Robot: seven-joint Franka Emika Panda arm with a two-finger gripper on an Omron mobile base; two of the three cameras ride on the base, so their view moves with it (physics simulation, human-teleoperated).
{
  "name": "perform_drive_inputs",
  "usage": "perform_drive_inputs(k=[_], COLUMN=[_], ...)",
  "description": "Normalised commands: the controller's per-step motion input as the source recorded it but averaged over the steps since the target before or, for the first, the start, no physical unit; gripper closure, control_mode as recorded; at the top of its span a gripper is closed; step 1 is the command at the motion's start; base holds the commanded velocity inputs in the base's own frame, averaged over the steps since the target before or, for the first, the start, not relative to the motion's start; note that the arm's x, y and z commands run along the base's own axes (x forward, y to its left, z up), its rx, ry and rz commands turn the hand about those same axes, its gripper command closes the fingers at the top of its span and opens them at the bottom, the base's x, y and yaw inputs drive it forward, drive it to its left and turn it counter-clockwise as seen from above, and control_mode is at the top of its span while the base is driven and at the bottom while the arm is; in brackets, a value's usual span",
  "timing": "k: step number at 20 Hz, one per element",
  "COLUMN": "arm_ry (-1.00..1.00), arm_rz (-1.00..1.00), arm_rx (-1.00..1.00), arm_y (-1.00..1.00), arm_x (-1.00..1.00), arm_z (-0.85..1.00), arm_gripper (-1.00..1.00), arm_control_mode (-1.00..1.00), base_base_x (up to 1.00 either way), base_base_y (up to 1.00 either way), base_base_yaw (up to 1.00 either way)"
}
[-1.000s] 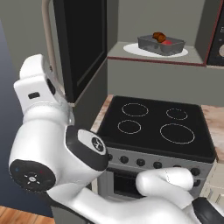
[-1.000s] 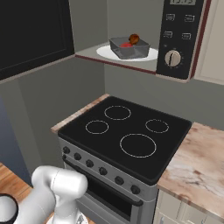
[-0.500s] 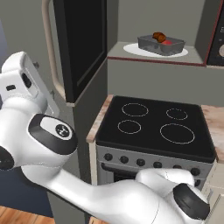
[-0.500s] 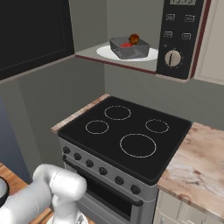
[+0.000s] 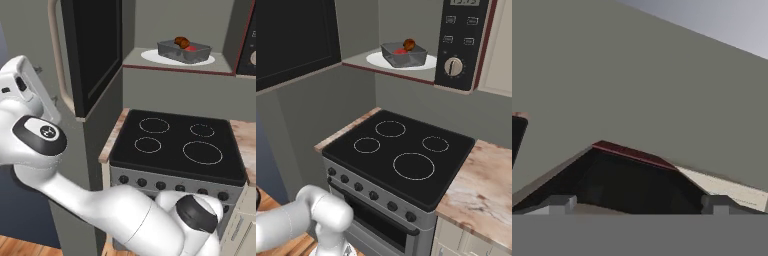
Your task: Place the tupperware containing the chicken drumstick and onion meal in the microwave. Close the microwave door and press the start button to reheat the meal.
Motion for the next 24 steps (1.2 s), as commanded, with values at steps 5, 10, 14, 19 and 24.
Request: perform_drive_inputs(k=[5, 10, 14, 19, 24], arm_ry=[0.00, 0.00, -0.01, 0.00, -0.07], arm_rz=[-0.14, -0.21, -0.35, -0.45, -0.44], arm_rx=[0.00, 0.00, 0.00, 0.01, 0.05], arm_y=[0.10, -0.03, -0.40, -0.83, -1.00], arm_x=[0.66, 0.50, 0.16, 0.05, 0.00], arm_z=[-0.04, 0.00, 0.00, 0.00, 0.14], arm_gripper=[-1.00, -1.00, -1.00, -1.00, -1.00], arm_control_mode=[-1.00, -1.00, -1.00, -1.00, -1.00], base_base_x=[0.00, 0.00, 0.00, 0.00, 0.00], base_base_y=[0.00, 0.00, 0.00, 0.00, 0.00], base_base_yaw=[0.00, 0.00, 0.00, 0.00, 0.00])
